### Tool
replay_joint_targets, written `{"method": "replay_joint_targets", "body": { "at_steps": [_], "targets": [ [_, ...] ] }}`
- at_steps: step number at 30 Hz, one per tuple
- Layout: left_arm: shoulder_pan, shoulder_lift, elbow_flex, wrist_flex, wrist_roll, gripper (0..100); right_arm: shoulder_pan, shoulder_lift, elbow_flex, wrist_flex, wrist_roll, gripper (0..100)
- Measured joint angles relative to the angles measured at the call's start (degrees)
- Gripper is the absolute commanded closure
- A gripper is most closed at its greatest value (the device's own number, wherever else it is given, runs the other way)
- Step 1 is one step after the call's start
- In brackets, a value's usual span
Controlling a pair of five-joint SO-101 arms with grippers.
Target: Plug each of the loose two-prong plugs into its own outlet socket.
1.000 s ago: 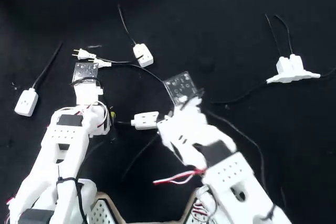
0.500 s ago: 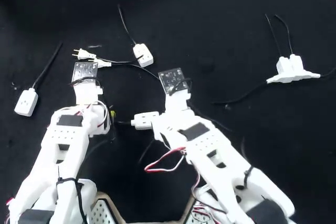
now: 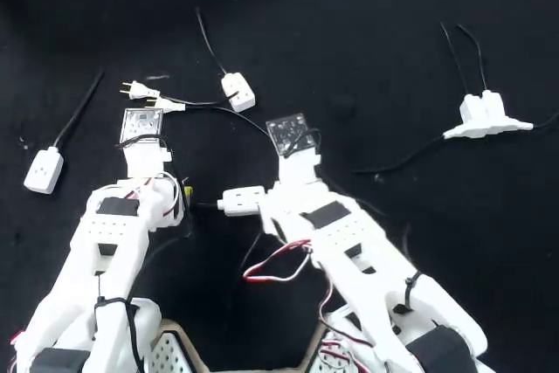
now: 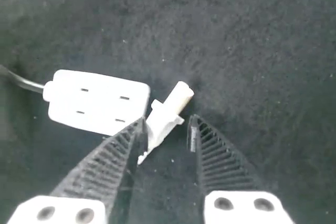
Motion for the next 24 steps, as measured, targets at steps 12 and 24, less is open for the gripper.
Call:
{"method": "replay_joint_targets", "body": {
  "at_steps": [12, 24],
  "targets": [
    [0.0, 0.0, 0.0, 0.0, 0.0, 81, 0.35, 0.0, 0.0, 0.62, 1.32, 87.1],
    [0.0, 0.0, 0.0, 0.0, 0.0, 81, -0.26, 0.0, 0.0, 0.53, -4.84, 87.1]
  ]
}}
